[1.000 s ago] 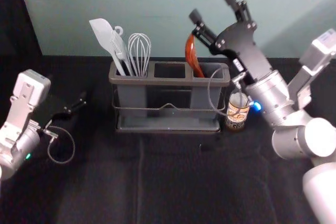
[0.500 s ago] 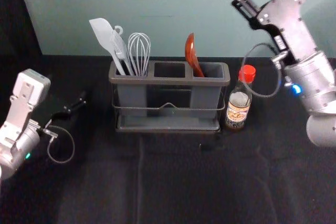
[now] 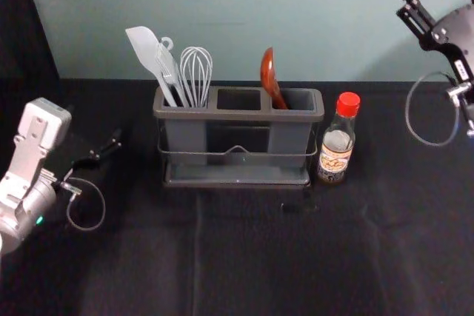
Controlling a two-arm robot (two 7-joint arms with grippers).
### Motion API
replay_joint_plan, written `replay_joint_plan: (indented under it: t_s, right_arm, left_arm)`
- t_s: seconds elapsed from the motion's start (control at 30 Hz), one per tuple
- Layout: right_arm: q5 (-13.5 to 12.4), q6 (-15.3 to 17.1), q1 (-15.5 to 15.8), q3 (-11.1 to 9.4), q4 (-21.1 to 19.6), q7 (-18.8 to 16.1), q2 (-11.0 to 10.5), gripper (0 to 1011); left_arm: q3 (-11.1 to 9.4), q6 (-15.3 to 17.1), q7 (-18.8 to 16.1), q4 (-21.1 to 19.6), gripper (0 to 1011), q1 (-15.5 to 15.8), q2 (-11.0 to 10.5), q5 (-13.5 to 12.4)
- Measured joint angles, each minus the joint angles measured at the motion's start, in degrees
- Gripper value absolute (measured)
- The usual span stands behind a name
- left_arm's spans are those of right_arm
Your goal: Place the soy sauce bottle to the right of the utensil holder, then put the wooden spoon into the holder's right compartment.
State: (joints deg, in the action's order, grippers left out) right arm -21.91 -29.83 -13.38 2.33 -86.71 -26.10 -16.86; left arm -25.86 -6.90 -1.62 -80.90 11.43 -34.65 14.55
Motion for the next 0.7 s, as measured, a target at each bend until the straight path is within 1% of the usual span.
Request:
replay_joint_plan:
  t_s: [0.03, 0.17, 0.2, 0.27, 0.33, 0.37, 0.43, 0.47, 0.57, 0.6, 0.7]
  right_arm:
    - [0.8, 0.1, 0.4, -0.5, 0.0, 0.4, -0.2, 1002]
    - [2.5, 0.3, 1.1, -1.4, 0.2, 1.3, -0.6, 1002]
    - [3.3, 0.7, 1.5, -1.8, 0.3, 1.9, -0.8, 1002]
    - [4.1, 1.3, 1.8, -2.2, 0.5, 2.3, -1.1, 1002]
    - [5.8, 3.0, 2.3, -2.7, 0.5, 3.5, -1.5, 1002]
    - [7.4, 4.6, 2.7, -2.8, 0.6, 4.4, -1.8, 1002]
    - [8.7, 5.9, 3.1, -2.9, 0.7, 5.1, -2.2, 1002]
    - [9.9, 7.3, 3.4, -2.9, 0.9, 5.9, -2.4, 1002]
    - [11.2, 9.5, 3.8, -2.9, 1.5, 6.9, -2.6, 1002]
    - [11.8, 10.8, 3.9, -2.9, 1.8, 7.5, -2.7, 1002]
    - [12.7, 12.6, 4.1, -2.6, 2.7, 8.2, -2.7, 1002]
  left_arm:
    - [0.0, 0.0, 0.0, 0.0, 1000, 0.0, 0.0, 0.0]
    - [0.0, 0.0, 0.0, 0.0, 1000, 0.0, 0.0, 0.0]
    - [0.0, 0.0, 0.0, 0.0, 1000, 0.0, 0.0, 0.0]
    - [0.0, 0.0, 0.0, 0.0, 1000, 0.0, 0.0, 0.0]
    - [0.0, 0.0, 0.0, 0.0, 1000, 0.0, 0.0, 0.0]
    - [0.0, 0.0, 0.0, 0.0, 1000, 0.0, 0.0, 0.0]
    - [0.0, 0.0, 0.0, 0.0, 1000, 0.0, 0.0, 0.0]
    - [0.0, 0.0, 0.0, 0.0, 1000, 0.0, 0.0, 0.0]
    - [0.0, 0.0, 0.0, 0.0, 1000, 0.0, 0.0, 0.0]
    - [0.0, 0.0, 0.0, 0.0, 1000, 0.0, 0.0, 0.0]
    - [0.0, 0.0, 0.0, 0.0, 1000, 0.0, 0.0, 0.0]
